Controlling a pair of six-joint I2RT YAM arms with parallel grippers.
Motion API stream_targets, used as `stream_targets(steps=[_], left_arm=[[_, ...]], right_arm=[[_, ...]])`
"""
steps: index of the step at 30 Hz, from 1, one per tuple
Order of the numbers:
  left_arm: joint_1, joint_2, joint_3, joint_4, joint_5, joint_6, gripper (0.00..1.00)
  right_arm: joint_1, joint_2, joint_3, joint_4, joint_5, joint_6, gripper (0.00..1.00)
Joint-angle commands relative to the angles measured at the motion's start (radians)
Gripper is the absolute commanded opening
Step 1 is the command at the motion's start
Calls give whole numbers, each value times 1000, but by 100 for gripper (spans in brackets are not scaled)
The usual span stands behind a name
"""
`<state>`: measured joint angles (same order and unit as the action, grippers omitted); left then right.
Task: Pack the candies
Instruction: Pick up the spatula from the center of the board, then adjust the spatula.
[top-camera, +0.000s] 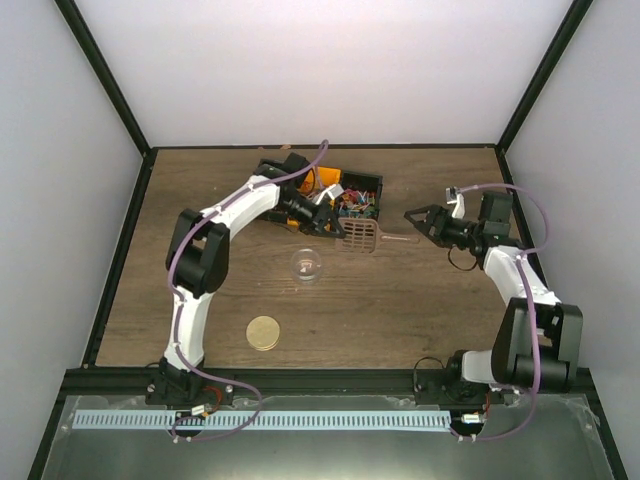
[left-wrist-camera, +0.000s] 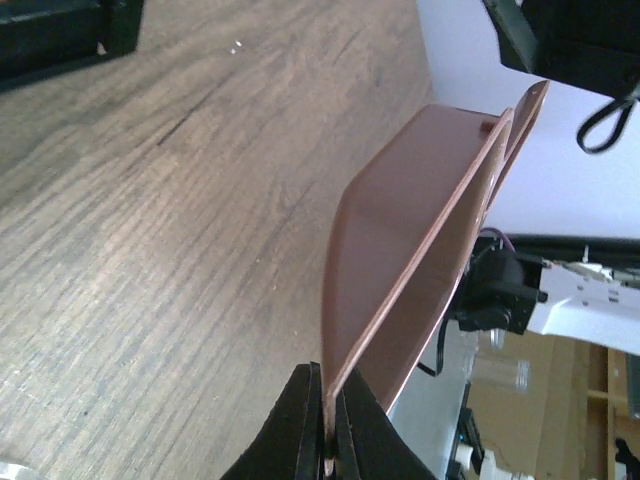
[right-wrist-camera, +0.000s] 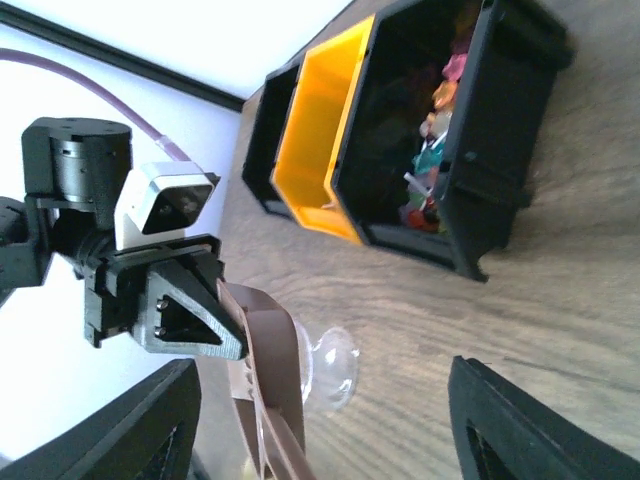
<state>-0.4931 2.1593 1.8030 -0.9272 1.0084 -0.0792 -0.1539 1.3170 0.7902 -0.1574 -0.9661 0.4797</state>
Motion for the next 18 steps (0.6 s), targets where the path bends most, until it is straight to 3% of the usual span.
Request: stream_targets(steps=[1, 10, 18], left_arm=[[-1, 34, 23, -68, 90, 133, 4], [-1, 35, 35, -60, 65, 130, 4], [7, 36, 49, -63, 57, 137, 4]], right_arm=[[-10, 60, 28, 49, -173, -20, 64], [10, 57, -48, 117, -281, 18, 56], [30, 7, -97, 43, -269, -40, 54]])
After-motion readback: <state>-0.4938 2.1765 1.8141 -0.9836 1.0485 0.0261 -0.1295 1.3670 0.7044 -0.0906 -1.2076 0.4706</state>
